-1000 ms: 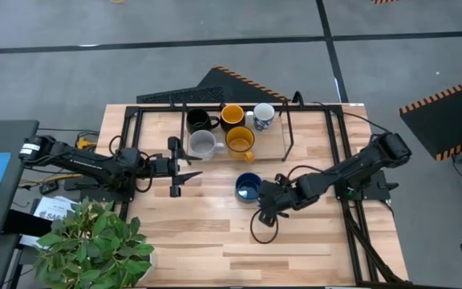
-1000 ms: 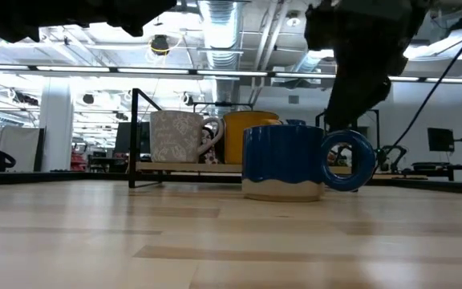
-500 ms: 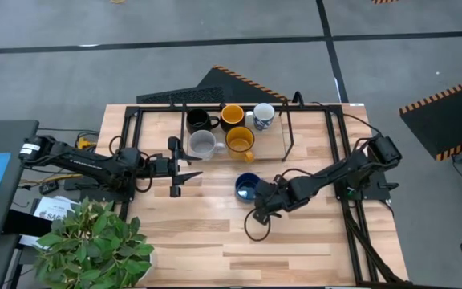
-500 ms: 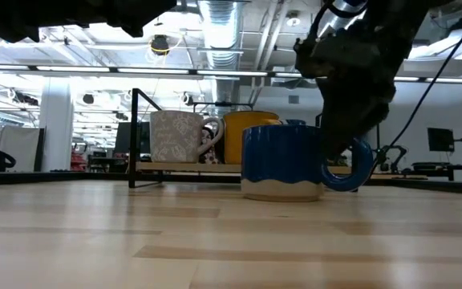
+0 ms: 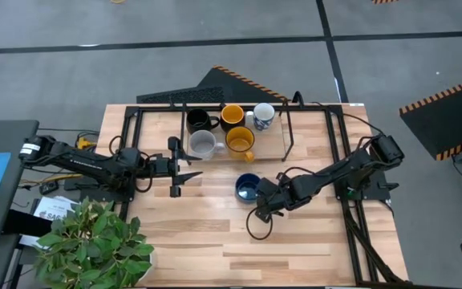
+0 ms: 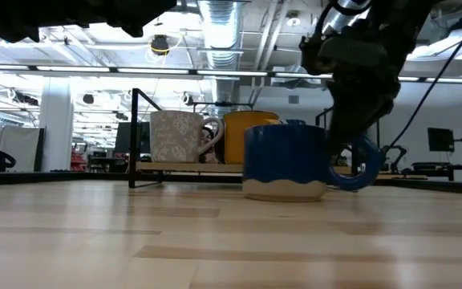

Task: Place coffee mugs
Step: Put the blue mug on the shelf

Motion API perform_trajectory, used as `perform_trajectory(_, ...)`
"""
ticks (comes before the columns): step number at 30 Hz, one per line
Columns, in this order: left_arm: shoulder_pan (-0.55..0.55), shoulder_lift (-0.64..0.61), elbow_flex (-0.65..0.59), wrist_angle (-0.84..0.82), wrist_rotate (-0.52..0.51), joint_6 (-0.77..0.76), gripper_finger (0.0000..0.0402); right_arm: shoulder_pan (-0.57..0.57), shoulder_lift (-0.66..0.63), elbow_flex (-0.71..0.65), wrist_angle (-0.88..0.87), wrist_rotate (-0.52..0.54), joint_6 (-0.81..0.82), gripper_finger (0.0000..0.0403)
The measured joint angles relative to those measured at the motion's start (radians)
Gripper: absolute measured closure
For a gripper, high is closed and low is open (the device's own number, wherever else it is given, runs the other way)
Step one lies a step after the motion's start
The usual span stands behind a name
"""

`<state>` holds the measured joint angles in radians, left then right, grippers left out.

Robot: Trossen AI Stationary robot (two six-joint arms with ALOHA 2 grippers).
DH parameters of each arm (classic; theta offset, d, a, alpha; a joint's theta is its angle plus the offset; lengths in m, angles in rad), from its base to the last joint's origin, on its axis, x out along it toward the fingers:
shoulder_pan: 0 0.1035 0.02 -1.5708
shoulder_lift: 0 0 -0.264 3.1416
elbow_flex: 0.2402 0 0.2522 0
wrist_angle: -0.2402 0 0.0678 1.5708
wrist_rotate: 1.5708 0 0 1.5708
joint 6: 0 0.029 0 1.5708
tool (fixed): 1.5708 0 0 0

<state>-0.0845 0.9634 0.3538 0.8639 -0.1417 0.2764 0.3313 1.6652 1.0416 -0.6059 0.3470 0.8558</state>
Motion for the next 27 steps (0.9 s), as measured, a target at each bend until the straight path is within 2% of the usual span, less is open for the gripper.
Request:
perform_trajectory(4,0.0,0.0,0.0,-0.001,0.0,0.0,0.0226,0.001,-0.04,-0.003,-0.09,0.01,0.023,0.032)
perform_trajectory(9,0.0,0.0,0.0,0.0,0.0,0.0,0.0226,-0.005,-0.139,-0.003,-0.231,0.088,0.106,0.032)
perform_trajectory(16,0.0,0.0,0.0,0.001,0.0,0.002,0.0226,-0.034,-0.25,-0.002,-0.227,0.186,0.089,0.032)
perform_trajectory(27,0.0,0.0,0.0,0.002,0.0,0.007,0.0225,-0.108,-0.237,-0.003,-0.296,0.213,0.088,0.032)
